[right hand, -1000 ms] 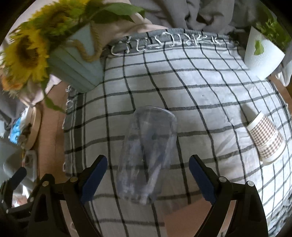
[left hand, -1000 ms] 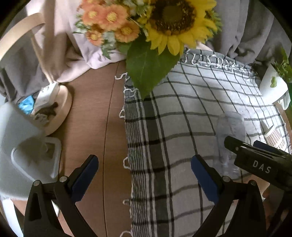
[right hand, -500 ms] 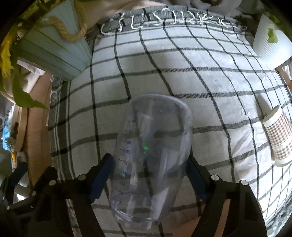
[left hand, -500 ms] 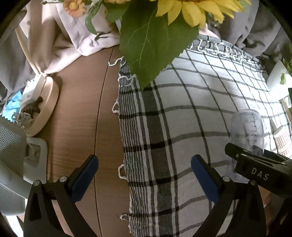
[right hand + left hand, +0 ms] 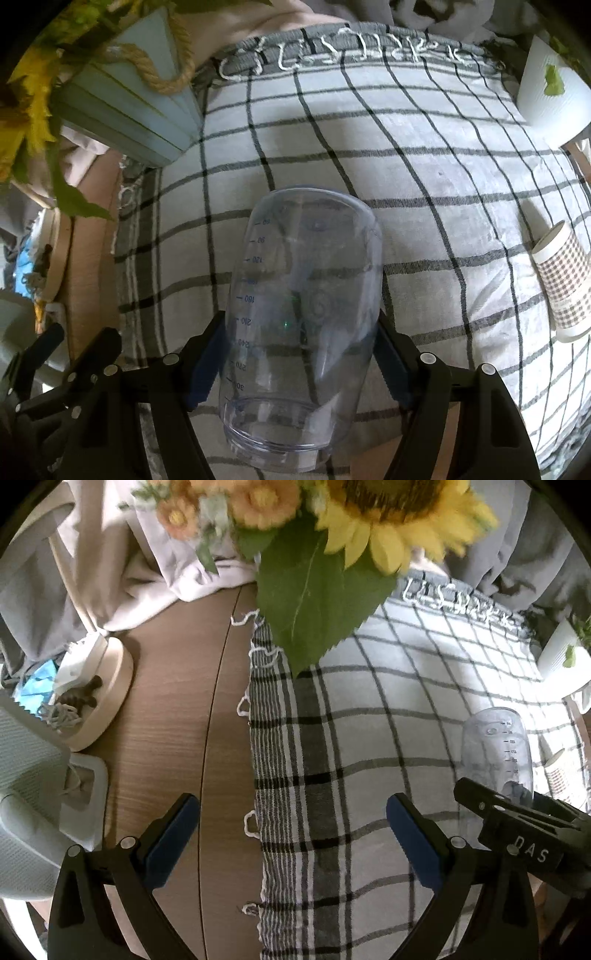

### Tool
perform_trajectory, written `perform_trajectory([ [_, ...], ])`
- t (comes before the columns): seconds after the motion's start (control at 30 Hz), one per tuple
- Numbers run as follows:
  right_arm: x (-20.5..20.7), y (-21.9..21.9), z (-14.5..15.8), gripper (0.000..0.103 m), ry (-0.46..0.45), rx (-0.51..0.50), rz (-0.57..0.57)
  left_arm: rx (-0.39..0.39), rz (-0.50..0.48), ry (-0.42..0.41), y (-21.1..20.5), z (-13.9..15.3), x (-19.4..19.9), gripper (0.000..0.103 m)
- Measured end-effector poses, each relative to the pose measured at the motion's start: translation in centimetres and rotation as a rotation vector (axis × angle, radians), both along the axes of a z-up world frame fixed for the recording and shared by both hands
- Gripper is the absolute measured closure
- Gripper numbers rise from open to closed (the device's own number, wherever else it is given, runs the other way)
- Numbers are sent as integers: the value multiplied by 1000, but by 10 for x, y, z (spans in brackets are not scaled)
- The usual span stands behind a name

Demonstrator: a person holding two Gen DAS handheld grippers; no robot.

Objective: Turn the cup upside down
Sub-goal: 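Close the right gripper around the clear plastic cup's body, then lift the clear cup with the right gripper and rotate it rim-down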

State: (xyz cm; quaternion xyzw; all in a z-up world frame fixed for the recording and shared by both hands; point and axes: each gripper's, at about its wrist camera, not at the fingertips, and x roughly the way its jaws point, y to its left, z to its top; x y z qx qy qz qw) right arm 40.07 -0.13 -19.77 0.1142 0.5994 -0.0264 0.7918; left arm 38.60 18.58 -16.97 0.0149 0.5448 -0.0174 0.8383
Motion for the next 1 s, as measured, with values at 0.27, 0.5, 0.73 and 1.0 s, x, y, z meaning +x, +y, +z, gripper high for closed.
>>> perform_trajectory([
  [0.27,-23,-16,43,29,-85,10,33,-24,14,-67,-20,34,-20,0],
  [0.5,-51,-57,71,29,-122,22,23,-35,16,-103,-69,58,-42,0],
  [0.73,-88,-123,83,29,-130,19,22,-29,29,-114,-134,66,-69,0],
  [1.0,-119,-185,75,29,-108,13,88,-35,70,-53,-202,46,-105,0],
])
